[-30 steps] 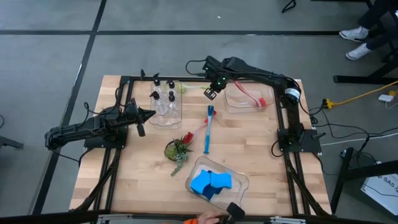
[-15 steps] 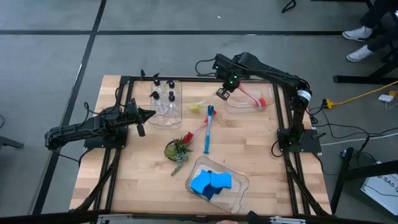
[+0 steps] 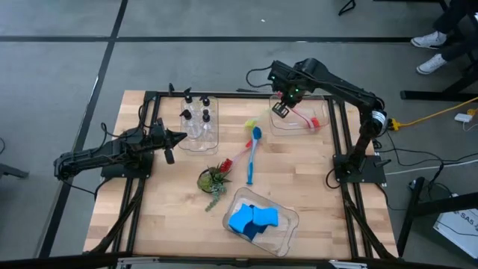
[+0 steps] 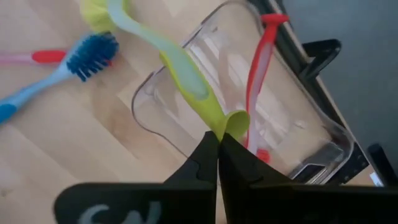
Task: Pick & Place Kitchen Sink Supplies
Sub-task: Put the yellow dish brush into the top right transparent bin
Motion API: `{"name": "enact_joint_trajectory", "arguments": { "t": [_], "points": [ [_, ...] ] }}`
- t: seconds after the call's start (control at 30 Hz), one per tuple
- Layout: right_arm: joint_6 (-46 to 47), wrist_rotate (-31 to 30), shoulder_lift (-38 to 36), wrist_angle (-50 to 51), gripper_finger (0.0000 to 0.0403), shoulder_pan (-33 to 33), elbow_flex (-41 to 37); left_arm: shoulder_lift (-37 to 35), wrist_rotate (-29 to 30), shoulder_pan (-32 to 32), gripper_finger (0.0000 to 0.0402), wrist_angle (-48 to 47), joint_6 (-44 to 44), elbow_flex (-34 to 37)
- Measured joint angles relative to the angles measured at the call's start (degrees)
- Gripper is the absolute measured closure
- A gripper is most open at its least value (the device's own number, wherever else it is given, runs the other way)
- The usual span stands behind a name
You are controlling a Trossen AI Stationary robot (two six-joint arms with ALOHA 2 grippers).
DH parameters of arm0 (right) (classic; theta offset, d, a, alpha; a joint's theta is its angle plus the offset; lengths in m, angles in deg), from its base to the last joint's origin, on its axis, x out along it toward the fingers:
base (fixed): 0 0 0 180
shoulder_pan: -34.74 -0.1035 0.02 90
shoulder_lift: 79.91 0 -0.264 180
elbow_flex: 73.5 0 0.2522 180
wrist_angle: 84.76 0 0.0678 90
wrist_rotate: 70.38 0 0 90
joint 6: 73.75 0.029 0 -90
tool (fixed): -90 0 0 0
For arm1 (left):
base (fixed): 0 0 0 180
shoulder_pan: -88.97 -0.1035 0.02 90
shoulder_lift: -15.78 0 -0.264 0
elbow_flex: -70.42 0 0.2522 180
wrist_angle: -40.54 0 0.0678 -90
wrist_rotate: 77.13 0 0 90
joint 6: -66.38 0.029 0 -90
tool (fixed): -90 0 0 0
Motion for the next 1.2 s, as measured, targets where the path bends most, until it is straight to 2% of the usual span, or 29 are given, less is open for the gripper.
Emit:
{"name": "enact_joint_trajectory", "arguments": {
  "t": [0.4, 0.6, 0.87, 1.2],
  "points": [
    [3.92, -0.24, -10.25, 1.57, 0.0399, 0.37, 0.0, 0.0, 0.0, 0.0, 0.0389, 0.0, 0.0, 0.0],
    [5.44, -3.39, -15.06, 2.24, 0.0399, 0.37, 0.0, 0.0, 0.0, -0.02, 0.039, 0.0, 0.0, 0.0],
    [7.52, -12.73, -20.52, 2.48, 0.0399, 2.06, 0.07, 0.0, 0.0, 0.0, 0.0392, 0.0, 0.0, 0.0],
    [5.59, -13.98, -21.36, 3.16, 0.0399, 2.99, 0.07, 0.0, 0.0, 0.0, 0.0389, 0.0, 0.0, 0.0]
  ]
}}
